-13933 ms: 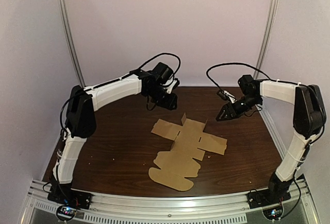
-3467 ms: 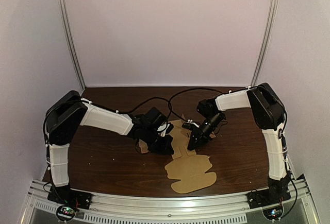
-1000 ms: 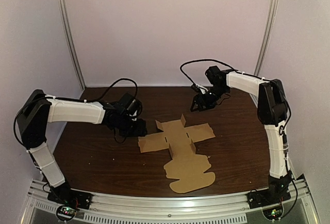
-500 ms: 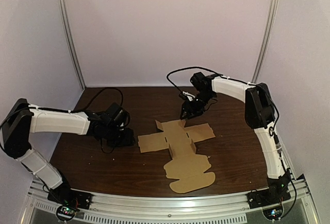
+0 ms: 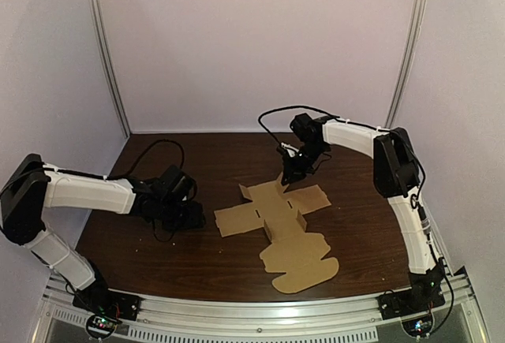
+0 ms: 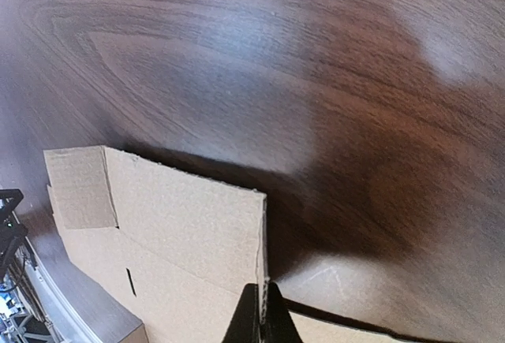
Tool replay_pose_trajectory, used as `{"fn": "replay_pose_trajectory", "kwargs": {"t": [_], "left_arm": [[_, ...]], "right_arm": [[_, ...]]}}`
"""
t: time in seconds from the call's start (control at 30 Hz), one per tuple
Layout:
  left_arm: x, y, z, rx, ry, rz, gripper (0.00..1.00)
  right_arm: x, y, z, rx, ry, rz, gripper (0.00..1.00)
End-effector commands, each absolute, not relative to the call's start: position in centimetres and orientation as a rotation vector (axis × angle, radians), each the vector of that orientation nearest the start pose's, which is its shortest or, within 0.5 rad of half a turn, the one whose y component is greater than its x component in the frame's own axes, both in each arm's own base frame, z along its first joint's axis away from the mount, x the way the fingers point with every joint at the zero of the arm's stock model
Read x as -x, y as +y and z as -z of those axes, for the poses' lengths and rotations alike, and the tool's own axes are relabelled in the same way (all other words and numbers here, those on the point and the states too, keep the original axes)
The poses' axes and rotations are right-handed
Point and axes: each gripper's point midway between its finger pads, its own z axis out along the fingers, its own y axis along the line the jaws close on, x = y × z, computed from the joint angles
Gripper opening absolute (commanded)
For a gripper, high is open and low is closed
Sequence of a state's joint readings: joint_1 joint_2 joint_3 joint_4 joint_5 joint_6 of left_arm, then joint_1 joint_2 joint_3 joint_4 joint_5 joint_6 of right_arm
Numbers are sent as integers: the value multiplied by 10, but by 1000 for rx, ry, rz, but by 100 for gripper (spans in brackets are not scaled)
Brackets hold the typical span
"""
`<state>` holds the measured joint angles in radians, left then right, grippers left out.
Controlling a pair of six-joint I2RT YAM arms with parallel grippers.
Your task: Fold the paper box
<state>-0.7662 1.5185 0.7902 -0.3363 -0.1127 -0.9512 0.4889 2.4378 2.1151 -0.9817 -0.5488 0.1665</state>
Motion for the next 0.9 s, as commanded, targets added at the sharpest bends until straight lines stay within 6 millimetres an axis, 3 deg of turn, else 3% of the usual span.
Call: {"fn": "replay_pose_trajectory", "kwargs": {"t": [0.0,0.13,0.43,0.53,0.67,0.87], "left_arm": [[-275,-249,-57,294,2551,628,64],[-280,-280,-72,178,2446,831,65],[-283,-315,-88,70,2326,1030,64],[-287,-322,-85,70,2329,1050,54],[-290,-329,-83,95,2319,1093,34],[-295,-327,-79,139,2324,1059,24]], "right_arm": [[-428,331,-104,547,2769,-943,0],[-426,328,-121,509,2737,-980,0],[-422,325,-132,490,2714,-1018,0],[-420,325,-134,492,2710,-1026,0],[-418,323,-136,493,2704,-1028,0],[-414,317,-137,486,2702,-1032,0]]}}
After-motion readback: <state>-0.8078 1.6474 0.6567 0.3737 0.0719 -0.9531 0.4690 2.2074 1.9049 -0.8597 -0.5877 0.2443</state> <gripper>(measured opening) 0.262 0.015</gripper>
